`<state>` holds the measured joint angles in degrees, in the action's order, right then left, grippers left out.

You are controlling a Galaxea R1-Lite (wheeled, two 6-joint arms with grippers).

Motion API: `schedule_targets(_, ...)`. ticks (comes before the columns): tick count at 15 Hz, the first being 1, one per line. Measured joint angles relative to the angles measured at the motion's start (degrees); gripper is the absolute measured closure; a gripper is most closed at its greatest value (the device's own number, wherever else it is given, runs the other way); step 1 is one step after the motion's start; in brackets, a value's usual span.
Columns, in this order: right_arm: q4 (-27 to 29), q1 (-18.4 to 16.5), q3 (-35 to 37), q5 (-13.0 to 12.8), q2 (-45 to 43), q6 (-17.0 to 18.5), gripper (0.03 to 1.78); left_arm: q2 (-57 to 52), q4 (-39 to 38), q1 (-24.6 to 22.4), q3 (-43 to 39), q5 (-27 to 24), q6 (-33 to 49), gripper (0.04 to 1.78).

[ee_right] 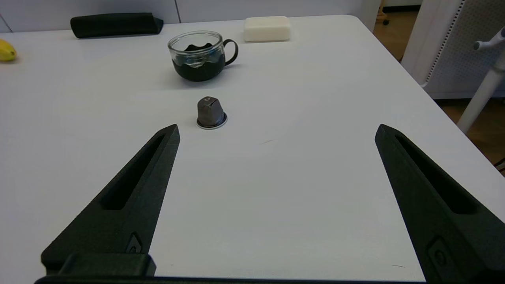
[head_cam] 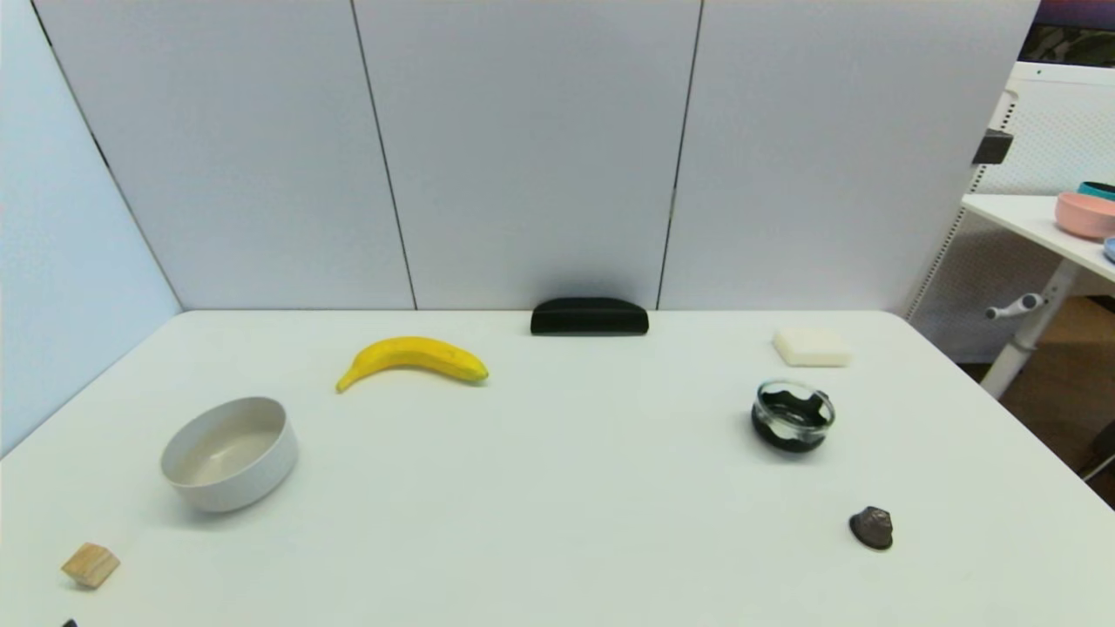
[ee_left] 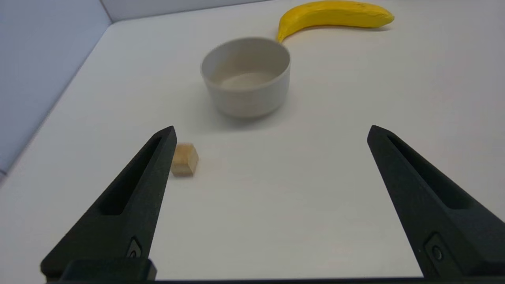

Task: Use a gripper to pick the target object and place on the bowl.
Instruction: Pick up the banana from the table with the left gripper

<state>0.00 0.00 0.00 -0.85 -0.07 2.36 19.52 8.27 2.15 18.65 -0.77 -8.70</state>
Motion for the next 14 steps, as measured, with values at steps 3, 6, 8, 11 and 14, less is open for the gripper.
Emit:
schedule_targets(3,0.0,0.0,0.0,0.0,0.0,0.0,0.1,17.2,4.3,1.5,15.6,0.0,-4.9,0.11)
schedule_targets(6,0.0,0.0,0.0,0.0,0.0,0.0,0.1,34.9,6.4,2.9,29.9,-0.3,-10.2,0.11)
schedule_targets(8,0.0,0.0,0.0,0.0,0.0,0.0,0.1,46.1,8.0,4.1,40.9,-0.5,-13.5,0.11)
schedule_targets(11,0.0,0.0,0.0,0.0,0.0,0.0,0.1,61.6,13.2,5.3,59.1,-2.7,-21.2,0.11)
schedule_targets(14,0.0,0.0,0.0,0.0,0.0,0.0,0.1,74.8,23.5,5.7,75.2,-8.5,-30.0,0.11)
